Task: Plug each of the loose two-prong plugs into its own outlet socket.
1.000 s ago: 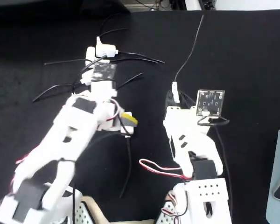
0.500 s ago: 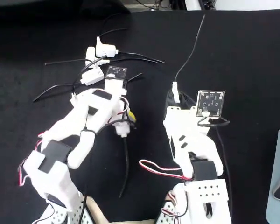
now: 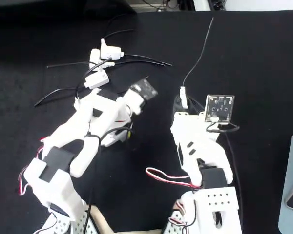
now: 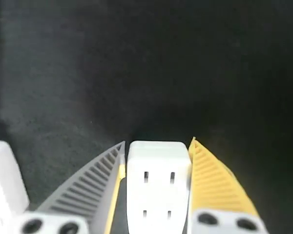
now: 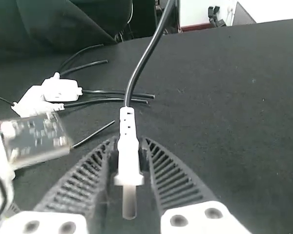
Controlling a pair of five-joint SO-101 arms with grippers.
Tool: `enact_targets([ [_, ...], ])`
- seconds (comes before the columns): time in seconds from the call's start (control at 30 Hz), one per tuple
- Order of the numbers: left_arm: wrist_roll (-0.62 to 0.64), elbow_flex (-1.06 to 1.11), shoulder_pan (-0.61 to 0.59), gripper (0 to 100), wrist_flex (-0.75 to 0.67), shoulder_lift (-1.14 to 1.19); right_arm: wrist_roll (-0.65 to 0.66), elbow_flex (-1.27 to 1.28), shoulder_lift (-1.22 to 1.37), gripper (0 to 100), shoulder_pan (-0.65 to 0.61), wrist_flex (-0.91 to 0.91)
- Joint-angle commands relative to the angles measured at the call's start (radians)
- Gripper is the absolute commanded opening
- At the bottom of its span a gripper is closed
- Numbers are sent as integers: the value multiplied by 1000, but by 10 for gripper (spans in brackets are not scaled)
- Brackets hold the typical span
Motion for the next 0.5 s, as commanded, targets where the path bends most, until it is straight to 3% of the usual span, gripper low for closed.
enact_targets([
  [0.0,-161,1,-35,198,11,-71,-8,-7,-15,12,5,-20],
  [0.07,-135,-1,-39,262,18,-84,-8,-7,-15,12,5,-20],
  [0.17,2,-1,-39,321,18,-153,-8,-7,-15,13,5,-20],
  [0.33,64,5,-35,335,89,-336,-8,-8,-15,13,0,-18],
  [0.47,160,7,-87,330,104,-502,6,-7,-15,13,-74,-14],
])
